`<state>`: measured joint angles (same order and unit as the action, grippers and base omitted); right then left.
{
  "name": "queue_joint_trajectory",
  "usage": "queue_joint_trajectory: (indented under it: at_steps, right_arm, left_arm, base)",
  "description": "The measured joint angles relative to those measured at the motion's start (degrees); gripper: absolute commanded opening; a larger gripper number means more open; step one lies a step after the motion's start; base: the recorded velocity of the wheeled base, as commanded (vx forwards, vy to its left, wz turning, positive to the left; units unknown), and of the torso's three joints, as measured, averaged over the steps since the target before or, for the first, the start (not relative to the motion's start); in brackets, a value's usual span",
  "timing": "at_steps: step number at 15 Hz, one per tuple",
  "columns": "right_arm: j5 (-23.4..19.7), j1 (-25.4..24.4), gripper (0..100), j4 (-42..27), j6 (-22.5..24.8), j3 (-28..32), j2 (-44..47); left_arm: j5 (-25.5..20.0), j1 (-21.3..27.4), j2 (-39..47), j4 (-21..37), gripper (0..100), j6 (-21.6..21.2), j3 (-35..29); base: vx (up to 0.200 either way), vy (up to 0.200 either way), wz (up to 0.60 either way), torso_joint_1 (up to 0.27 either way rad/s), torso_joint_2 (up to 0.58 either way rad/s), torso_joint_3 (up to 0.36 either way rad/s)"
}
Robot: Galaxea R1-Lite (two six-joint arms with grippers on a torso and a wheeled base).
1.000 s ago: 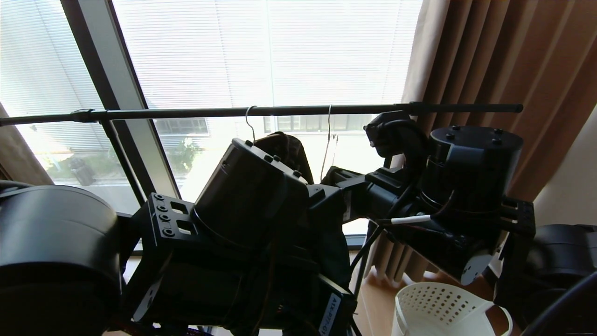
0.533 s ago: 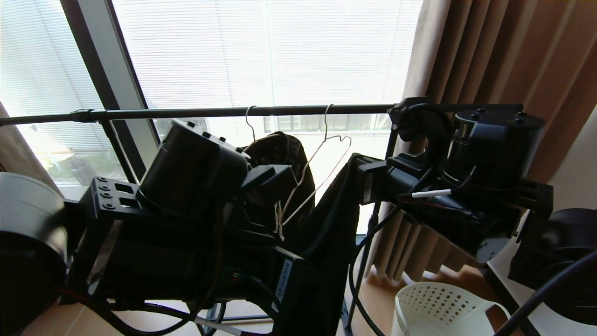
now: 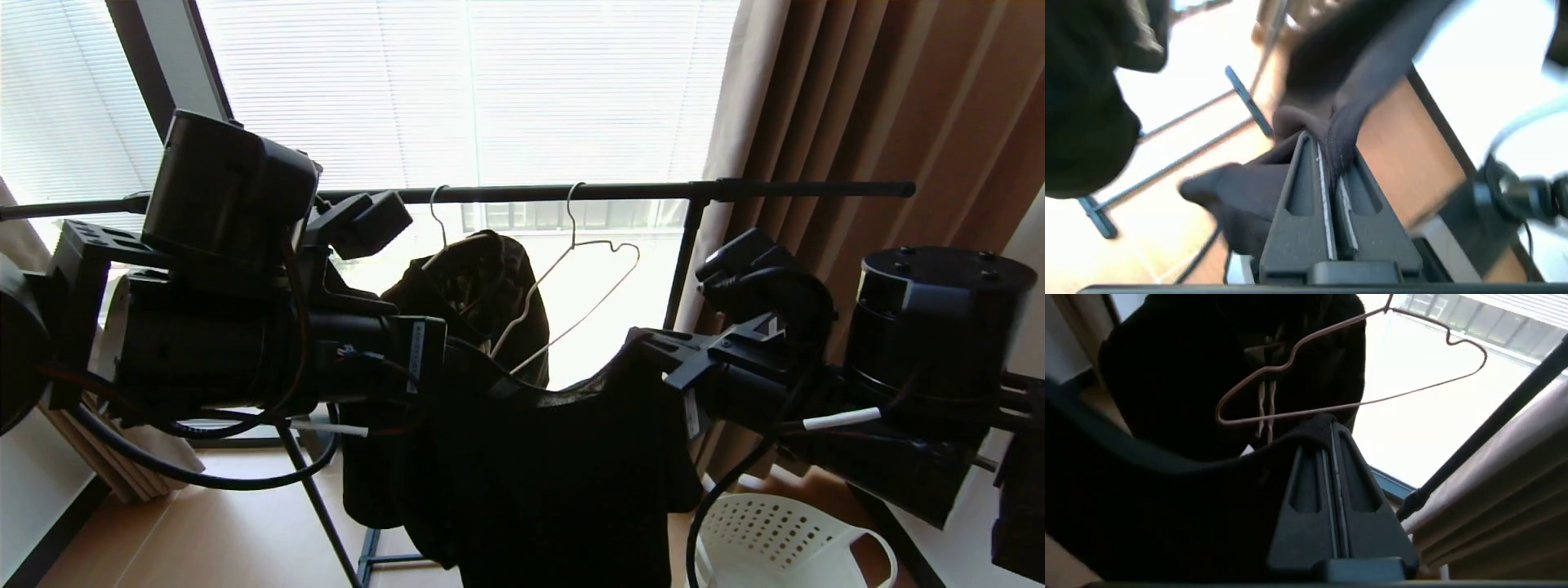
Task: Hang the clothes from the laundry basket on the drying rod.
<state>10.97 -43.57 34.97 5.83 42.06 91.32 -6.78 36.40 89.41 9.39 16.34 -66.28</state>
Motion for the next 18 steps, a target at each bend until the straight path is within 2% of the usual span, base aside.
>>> queue_joint_trajectory:
  at_steps: [2,10,11,13,18]
  right_arm:
    - [-3.0,-2.1,0,-0.1,3.7,-3.7,-1.4]
    - [-3.2,-3.1,0,0.1,8.0,-7.2,-2.2]
    - [-3.2,-3.1,100,0.2,8.5,-7.5,-2.1]
    - [-3.3,-3.1,100,0.2,8.7,-7.8,-1.6]
    - [-4.6,-2.9,100,0.2,12.6,-9.4,-0.6]
  left_arm:
    - [0.1,0.3,0.6,-2.2,0,0.1,-1.4]
    - [0.2,2.6,2.8,-3.3,0,1.0,-5.3]
    - [0.2,2.8,2.8,-3.3,0,1.0,-5.9]
    - [0.2,3.0,2.8,-3.3,0,0.9,-6.8]
    - [0.1,3.1,2.8,-3.3,0,0.9,-8.2]
  base:
    - [0.000,0.000,0.00,0.000,0.00,0.000]
    - [0.000,0.000,0.00,0.000,0.00,0.000]
    - [0.000,0.000,0.00,0.000,0.00,0.000]
    - [0.000,0.000,0.00,0.000,0.00,0.000]
    - [0.000,0.000,0.00,0.000,0.00,0.000]
